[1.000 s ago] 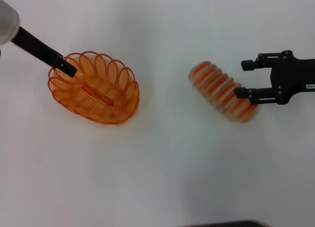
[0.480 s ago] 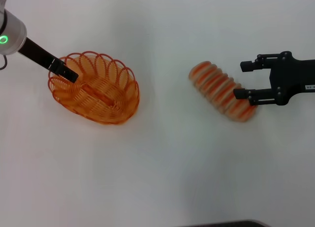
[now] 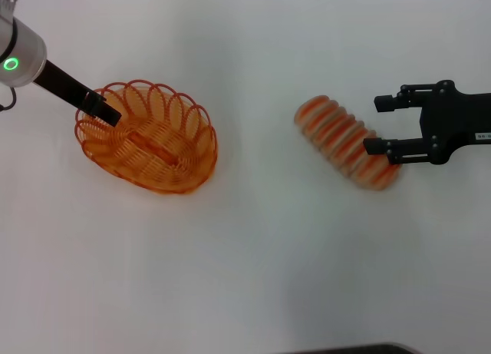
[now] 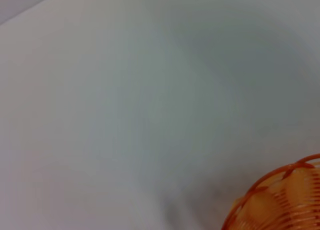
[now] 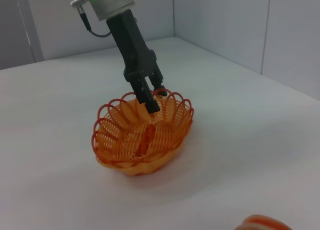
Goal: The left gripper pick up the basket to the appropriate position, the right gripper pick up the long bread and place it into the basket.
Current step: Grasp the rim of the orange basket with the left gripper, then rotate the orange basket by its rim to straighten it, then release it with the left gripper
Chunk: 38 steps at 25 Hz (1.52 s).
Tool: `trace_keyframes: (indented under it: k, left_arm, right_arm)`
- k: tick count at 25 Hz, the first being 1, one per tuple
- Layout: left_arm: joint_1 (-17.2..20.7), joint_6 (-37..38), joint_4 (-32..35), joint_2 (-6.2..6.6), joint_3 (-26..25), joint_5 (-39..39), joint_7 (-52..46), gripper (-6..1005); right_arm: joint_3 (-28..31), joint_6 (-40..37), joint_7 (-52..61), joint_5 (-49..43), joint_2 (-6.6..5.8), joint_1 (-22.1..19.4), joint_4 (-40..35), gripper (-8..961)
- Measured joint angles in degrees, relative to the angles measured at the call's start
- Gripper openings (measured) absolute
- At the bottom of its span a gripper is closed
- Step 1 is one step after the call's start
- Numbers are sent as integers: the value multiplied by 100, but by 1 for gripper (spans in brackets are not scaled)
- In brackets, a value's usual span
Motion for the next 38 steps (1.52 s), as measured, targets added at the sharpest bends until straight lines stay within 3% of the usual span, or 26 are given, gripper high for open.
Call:
trace_keyframes:
  k: [8,11,17,22,27,35,38]
  left_arm:
    - [21,-57,1,-16,27,2,-61,676]
    - [12,-59,0,-14,27,1,-103,466]
    - [-21,38,0,9,22,0,-254,226]
    - [-65,195,3,45,-15,0,-472,93]
    - [-182,567,35,98,-273,-70,-729,92]
    - [-265,962,6,125,-1491,-134,-925,80]
    - [-221,1018,2,105,-1673,-136,-982,75]
  right_arm:
    - [0,-4,-1,10,-14,-2,0,753]
    - [0,-14,-1,11,-16,-2,0,753]
    - [72,-17,-1,11,-18,4,-3,753]
    - [156,-29,-1,11,-17,10,-8,748]
    - [262,-39,4,140,-17,18,-10,748]
    - [655,-34,346,594,-31,24,-10,748]
    - [809,-19,454,806,-59,25,-4,748]
